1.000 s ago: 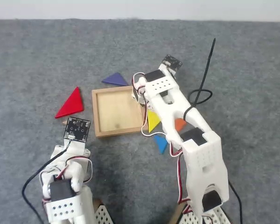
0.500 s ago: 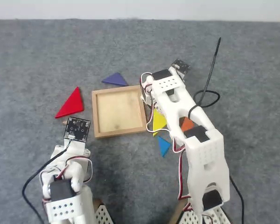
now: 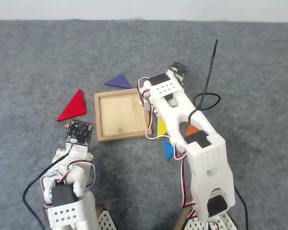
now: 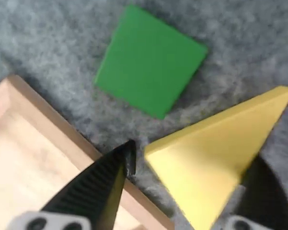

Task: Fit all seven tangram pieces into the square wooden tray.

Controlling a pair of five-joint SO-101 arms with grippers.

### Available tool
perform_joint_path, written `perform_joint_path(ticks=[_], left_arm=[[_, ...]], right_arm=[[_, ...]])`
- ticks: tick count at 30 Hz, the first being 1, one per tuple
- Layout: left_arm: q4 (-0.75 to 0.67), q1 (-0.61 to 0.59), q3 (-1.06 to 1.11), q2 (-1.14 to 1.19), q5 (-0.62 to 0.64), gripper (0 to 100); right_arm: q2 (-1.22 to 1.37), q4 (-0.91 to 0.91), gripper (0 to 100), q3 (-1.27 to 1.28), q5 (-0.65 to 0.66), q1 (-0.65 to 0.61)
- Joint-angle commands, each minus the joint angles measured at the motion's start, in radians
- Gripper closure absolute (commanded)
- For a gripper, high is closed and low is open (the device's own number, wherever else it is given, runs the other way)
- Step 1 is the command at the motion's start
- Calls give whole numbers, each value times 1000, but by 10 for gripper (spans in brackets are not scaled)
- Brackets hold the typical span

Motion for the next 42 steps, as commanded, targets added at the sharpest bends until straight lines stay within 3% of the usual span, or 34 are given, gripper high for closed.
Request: perform_joint_path(ticks=[1, 14, 23, 31, 37, 42], left_arm=[[8, -2, -13, -20, 9, 986], [8, -2, -13, -20, 9, 986], [8, -2, -13, -20, 9, 986], [8, -2, -13, -20, 9, 986], [8, -2, -13, -20, 9, 986], [8, -2, -13, -20, 9, 986]], right_arm=[[-2, -19, 809, -23, -3, -13], [-5, 13, 818, -29, 92, 22], [-42, 246, 819, -160, 284, 50], [-62, 420, 819, -318, 405, 2], [-65, 476, 819, -350, 417, -36], [-25, 404, 813, -347, 411, -1]])
